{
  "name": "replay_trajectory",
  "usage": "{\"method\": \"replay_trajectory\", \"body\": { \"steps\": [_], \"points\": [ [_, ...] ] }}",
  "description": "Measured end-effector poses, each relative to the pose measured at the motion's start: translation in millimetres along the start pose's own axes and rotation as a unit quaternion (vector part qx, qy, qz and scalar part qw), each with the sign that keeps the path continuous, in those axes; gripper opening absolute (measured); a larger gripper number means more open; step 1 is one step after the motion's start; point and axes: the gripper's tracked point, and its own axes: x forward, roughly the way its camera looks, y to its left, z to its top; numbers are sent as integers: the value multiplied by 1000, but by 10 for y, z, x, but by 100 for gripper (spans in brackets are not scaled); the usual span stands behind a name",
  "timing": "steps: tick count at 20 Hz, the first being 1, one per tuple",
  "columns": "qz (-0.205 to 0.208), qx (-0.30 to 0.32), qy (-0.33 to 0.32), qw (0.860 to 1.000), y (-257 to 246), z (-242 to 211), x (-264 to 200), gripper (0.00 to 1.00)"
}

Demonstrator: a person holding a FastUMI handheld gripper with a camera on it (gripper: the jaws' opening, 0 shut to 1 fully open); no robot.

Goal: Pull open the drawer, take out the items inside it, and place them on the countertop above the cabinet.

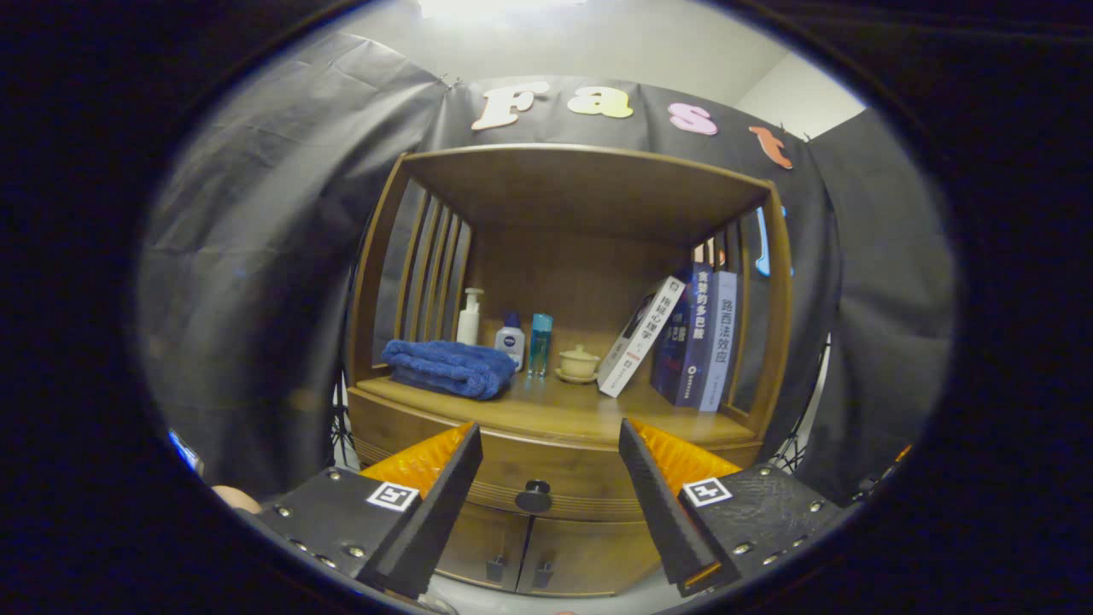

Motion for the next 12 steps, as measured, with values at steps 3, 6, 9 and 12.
{"method": "replay_trajectory", "body": {
  "steps": [3,6,9,12],
  "points": [
    [10,-7,31,999,107,-295,216,97],
    [5,-6,60,998,118,-613,410,97],
    [0,7,96,995,111,-917,591,92],
    [-8,3,123,992,77,-1168,708,64]
  ]
}}
